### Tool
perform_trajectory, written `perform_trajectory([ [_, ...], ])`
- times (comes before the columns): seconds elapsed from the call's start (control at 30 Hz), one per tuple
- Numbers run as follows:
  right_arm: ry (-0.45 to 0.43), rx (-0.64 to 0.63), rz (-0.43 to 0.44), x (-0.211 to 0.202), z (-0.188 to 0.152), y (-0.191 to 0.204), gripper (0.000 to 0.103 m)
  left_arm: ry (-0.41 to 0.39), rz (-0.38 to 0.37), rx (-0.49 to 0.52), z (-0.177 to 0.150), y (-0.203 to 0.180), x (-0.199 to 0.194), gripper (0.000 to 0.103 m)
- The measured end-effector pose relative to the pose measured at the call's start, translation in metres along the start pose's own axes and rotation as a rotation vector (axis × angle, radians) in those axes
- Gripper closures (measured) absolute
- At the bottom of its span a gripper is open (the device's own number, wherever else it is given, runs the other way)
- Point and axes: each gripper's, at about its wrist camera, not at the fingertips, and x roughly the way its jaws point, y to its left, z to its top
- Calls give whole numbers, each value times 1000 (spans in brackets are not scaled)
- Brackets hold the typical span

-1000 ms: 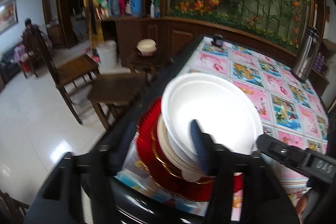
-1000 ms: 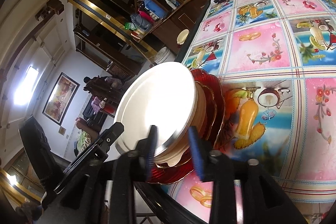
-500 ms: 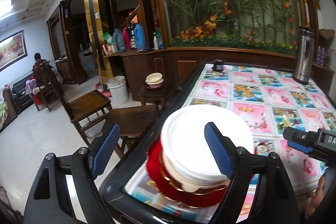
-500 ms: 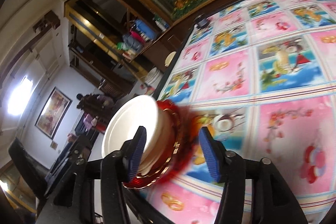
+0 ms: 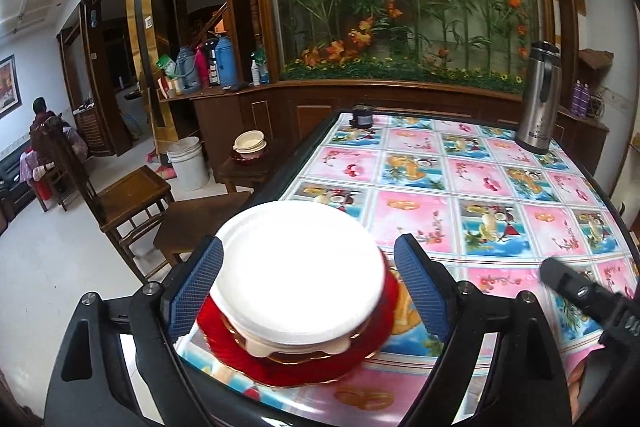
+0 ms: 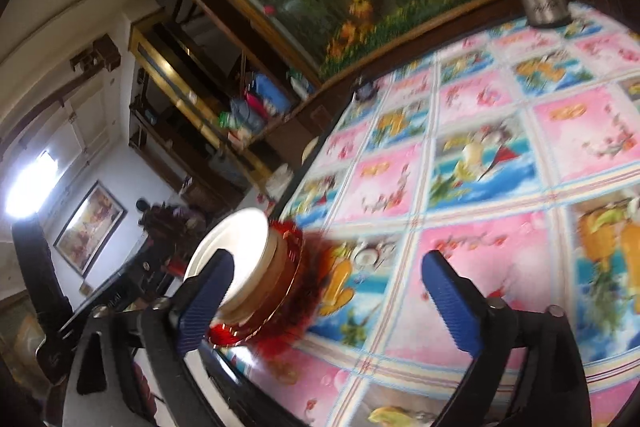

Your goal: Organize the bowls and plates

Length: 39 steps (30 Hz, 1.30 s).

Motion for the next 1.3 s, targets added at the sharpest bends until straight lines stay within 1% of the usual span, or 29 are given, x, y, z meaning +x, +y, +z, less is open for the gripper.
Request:
perform_trajectory([
  [0.03,-34,1,-3,-7,1,-1,0,-1,6,2,1,-3,-1,15],
  [0.1,-106,-1,-5,-21,4,-3,0,-2,22,9,1,-7,-3,14],
  [0.17,-151,-16,-17,-32,8,-4,0,-5,17,12,2,-10,-6,14],
  [0.37,-206,-96,-72,-51,15,6,0,-15,-28,16,6,-22,-12,14],
  [0.53,-258,-157,-119,-64,13,15,0,-26,-68,50,9,-40,-15,13],
  [0.63,-280,-192,-143,-70,12,17,0,-38,-84,72,11,-50,-18,7],
  [0.67,-289,-205,-152,-71,12,18,0,-42,-92,75,12,-52,-19,2],
  [0.7,-293,-214,-158,-73,12,19,0,-46,-96,75,12,-54,-20,0],
  [0.83,-314,-239,-177,-78,11,22,0,-63,-114,77,16,-59,-24,0],
  [0.97,-314,-238,-180,-79,11,22,0,-69,-111,86,17,-61,-25,0],
  [1.3,-307,-243,-177,-76,11,24,0,-54,-100,98,16,-63,-23,0],
])
